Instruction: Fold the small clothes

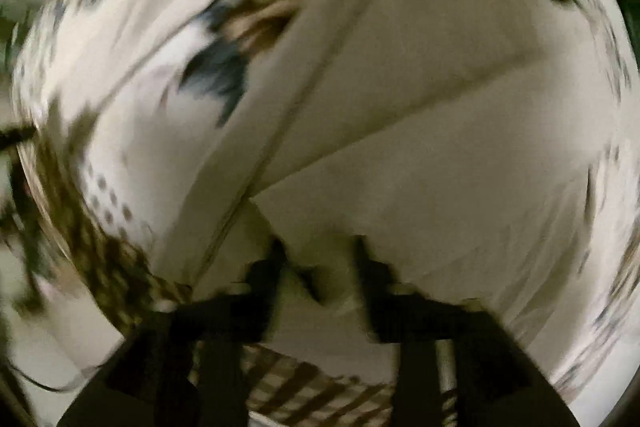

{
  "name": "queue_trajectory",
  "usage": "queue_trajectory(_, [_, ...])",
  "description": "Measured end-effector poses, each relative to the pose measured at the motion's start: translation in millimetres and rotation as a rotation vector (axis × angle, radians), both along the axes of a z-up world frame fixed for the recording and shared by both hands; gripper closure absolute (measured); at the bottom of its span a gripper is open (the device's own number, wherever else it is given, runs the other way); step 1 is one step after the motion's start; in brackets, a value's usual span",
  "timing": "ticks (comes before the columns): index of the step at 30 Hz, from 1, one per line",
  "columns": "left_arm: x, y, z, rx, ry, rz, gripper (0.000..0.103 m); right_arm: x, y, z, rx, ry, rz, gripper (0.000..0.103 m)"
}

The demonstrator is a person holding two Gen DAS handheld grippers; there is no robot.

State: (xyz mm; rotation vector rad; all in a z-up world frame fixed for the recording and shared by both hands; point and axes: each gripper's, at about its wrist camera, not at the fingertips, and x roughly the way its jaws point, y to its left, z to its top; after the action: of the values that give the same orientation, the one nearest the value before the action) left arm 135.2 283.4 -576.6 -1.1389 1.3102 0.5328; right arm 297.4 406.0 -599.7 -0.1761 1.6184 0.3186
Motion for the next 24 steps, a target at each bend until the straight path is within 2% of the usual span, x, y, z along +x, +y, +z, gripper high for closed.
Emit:
queue_trajectory(2, [9.0,-1.3,-10.1,0.003,0.004,0.014,0.01,-1.2,-26.4,1.0,0.028,0.003,-0.098,0.045])
queue_trajectory(3, [14.8,-4.3,-11.7,0.023,0.008,0.01,0.011,-0.9,-41.8,1.2,0.032,-0.001,-0.153,0.045])
queue_trajectory(4, [21.2,-6.5,-12.0,0.062,0.015,-0.001,0.016,-1.6,-53.7,1.1,0.033,-0.006,-0.19,0.045])
queue_trajectory(6, [29.4,-10.3,-8.6,0.125,0.046,-0.025,0.053,-3.9,-81.2,-1.8,0.024,-0.023,-0.257,0.045])
queue_trajectory(7, [31.6,-11.7,-4.8,0.154,0.048,-0.035,0.067,-8.0,-88.0,-2.4,0.016,-0.025,-0.275,0.045])
queue_trajectory(8, [34.1,-13.6,2.6,0.195,0.045,-0.054,0.094,-10.1,-99.3,-6.6,0.006,-0.025,-0.294,0.045])
queue_trajectory(9, [36.8,-15.4,12.7,0.236,0.039,-0.075,0.099,-12.6,-111.8,-12.5,-0.013,-0.022,-0.312,0.045])
queue_trajectory(14, [54.5,-45.6,82.8,0.431,-0.09,-0.24,0.101,-18.0,-179.2,-33.1,-0.045,-0.008,-0.407,0.045])
queue_trajectory(16, [65.4,-76.3,121.5,0.478,-0.189,-0.345,0.101,-26.4,-205.1,-41.1,-0.046,-0.008,-0.455,0.045])
queue_trajectory(18, [70.4,-109.8,149.1,0.487,-0.282,-0.459,0.101,-28.5,-235.4,-45.2,-0.036,-0.002,-0.498,0.045])
queue_trajectory(19, [76.0,-142.3,167.0,0.482,-0.345,-0.554,0.101,-31.3,-250.3,-47.4,-0.032,0.001,-0.52,0.045])
queue_trajectory(21, [85.5,-210.9,184.7,0.468,-0.428,-0.73,0.101,-42.8,-280.0,-51.8,-0.029,0.009,-0.564,0.045])
queue_trajectory(24, [79.4,-298.1,191.3,0.399,-0.519,-0.977,0.101,-68.1,-326.8,-57.0,-0.029,0.029,-0.627,0.045])
